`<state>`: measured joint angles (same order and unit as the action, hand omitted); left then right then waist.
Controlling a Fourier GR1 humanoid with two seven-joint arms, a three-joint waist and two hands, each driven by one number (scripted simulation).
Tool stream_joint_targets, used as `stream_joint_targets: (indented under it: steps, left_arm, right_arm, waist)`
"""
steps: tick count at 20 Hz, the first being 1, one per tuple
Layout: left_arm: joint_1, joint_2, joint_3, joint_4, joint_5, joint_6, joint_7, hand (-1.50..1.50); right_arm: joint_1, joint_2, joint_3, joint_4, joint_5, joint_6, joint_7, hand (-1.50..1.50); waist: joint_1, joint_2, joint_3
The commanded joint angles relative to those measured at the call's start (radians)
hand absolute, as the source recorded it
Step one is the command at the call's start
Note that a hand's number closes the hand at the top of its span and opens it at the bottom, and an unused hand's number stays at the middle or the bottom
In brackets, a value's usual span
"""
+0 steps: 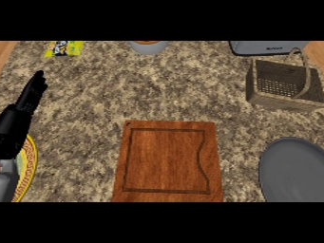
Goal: Pick the sweet potato from the cutting board and place it in the basket
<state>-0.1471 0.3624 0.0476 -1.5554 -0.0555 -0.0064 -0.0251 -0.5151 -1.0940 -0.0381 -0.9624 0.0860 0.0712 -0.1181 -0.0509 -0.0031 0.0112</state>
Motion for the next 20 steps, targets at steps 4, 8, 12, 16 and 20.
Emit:
stream_joint_targets:
  steps: [4,8,12,16,20]
  left_arm:
    - [0.008,-0.013,-0.037,-0.051,-0.003,-0.022,0.003,0.0]
    - [-0.046,0.002,-0.027,0.009,0.002,-0.051,-0.002,0.0]
    - [-0.074,-0.035,-0.066,0.001,-0.024,-0.037,0.008,0.0]
    - [-0.097,0.013,-0.008,-0.021,0.013,-0.07,0.056,0.0]
    - [-0.065,-0.033,-0.048,0.001,-0.025,-0.049,0.015,0.0]
  right_arm:
    - [-0.078,-0.179,-0.24,0.228,-0.201,0.256,-0.319,1.5]
    - [-0.193,-0.251,-0.234,0.318,-0.208,0.437,-0.346,1.5]
    - [-0.367,-0.246,-0.162,0.325,-0.173,0.514,-0.209,1.5]
    - [-0.47,-0.233,-0.125,0.318,-0.15,0.594,-0.134,1.5]
    - [-0.586,-0.128,-0.064,0.299,-0.099,0.558,-0.022,1.5]
  waist:
    - [0.063,0.009,-0.006]
    - [0.086,0.016,-0.009]
    - [0.116,0.02,-0.012]
    - [0.1,0.012,-0.012]
    - [0.101,0.013,-0.013]
